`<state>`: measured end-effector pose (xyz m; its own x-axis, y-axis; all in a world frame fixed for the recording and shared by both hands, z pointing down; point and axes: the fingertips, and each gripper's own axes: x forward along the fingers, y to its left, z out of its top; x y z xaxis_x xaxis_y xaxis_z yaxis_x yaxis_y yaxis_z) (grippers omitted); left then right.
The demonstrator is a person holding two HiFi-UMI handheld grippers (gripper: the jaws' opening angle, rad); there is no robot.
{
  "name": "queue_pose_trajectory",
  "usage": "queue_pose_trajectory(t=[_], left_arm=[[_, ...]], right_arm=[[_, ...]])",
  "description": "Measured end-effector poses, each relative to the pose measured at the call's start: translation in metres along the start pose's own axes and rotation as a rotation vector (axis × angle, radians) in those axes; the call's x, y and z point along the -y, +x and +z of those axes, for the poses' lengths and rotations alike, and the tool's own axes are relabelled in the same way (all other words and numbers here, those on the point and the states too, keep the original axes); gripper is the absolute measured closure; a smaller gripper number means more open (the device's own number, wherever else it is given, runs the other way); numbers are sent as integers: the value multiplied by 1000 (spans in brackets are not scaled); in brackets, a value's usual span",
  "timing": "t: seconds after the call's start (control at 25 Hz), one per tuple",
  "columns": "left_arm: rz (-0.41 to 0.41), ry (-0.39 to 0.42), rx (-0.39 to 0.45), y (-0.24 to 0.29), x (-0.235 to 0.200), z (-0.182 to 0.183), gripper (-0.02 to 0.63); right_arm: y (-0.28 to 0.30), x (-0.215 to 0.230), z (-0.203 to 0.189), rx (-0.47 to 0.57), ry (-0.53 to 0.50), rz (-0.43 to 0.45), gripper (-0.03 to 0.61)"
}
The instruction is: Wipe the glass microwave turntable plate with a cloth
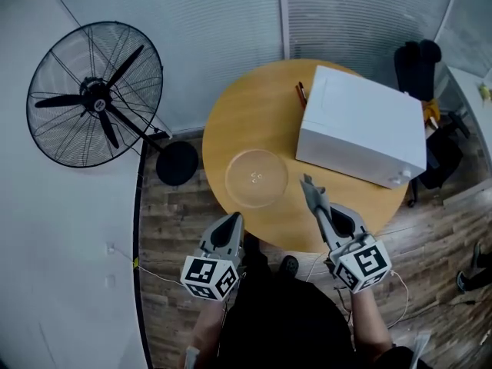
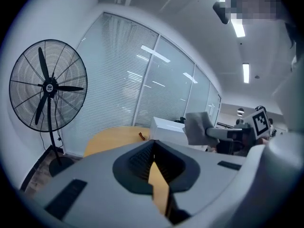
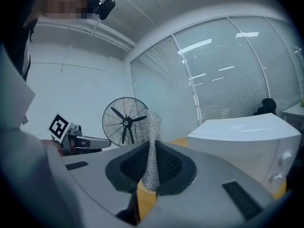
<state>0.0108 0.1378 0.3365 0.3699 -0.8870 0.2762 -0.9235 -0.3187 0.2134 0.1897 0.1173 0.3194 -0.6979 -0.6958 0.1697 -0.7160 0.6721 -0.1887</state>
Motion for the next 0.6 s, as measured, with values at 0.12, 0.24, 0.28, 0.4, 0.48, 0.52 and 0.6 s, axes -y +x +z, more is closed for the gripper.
queue_pose_trajectory(t=[0.12, 0.24, 0.28, 0.4, 0.48, 0.52, 0.6], left_arm=[[1, 3, 1, -1, 2, 2, 617], [2, 2, -2, -2, 6, 2, 617], [3, 2, -2, -3, 7, 1, 617], [2, 2, -7, -5, 9, -1, 617], [0, 1, -11, -6, 10, -3, 617], [-1, 1, -13, -6, 10, -4, 617], [-1, 1, -16, -7, 11, -5, 617]], right_arm=[[-3, 1, 0, -3, -4, -11, 545], [-6, 0, -5, -10, -3, -6, 545], [-8, 0, -6, -12, 0, -5, 545], [-9, -1, -10, -15, 17, -3, 545], [-9, -1, -11, -17, 19, -3, 545], [-9, -2, -11, -17, 18, -3, 545], [-9, -3, -11, -15, 17, -3, 545]])
